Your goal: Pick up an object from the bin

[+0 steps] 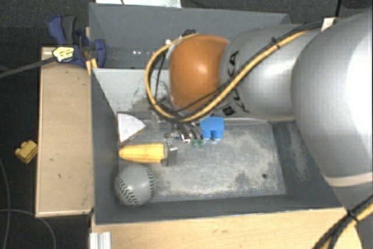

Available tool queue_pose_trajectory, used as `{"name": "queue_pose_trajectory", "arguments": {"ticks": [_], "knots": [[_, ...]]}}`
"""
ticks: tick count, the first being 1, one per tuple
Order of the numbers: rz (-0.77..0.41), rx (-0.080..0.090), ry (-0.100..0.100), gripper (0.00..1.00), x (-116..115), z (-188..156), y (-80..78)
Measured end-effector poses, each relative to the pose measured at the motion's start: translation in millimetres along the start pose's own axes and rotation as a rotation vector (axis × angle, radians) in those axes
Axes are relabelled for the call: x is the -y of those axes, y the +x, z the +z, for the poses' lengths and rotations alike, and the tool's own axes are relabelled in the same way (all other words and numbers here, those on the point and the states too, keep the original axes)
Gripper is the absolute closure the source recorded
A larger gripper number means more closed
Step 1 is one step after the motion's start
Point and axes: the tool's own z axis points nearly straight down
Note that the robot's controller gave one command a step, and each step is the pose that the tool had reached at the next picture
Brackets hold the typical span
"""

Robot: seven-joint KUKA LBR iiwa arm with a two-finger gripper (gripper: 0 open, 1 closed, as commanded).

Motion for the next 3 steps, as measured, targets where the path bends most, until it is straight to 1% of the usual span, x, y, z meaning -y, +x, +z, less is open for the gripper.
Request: {"name": "queue_pose_trajectory", "arguments": {"ticks": [1, 2, 3], "knots": [[0.062, 0.000, 0.001, 0.00, -36, -3, 3.6], [-0.033, 0.004, 0.003, 0.00, -32, 50, 1.4], [0.209, -0.003, 0.012, 1.00, -31, 55, 13.9]]}}
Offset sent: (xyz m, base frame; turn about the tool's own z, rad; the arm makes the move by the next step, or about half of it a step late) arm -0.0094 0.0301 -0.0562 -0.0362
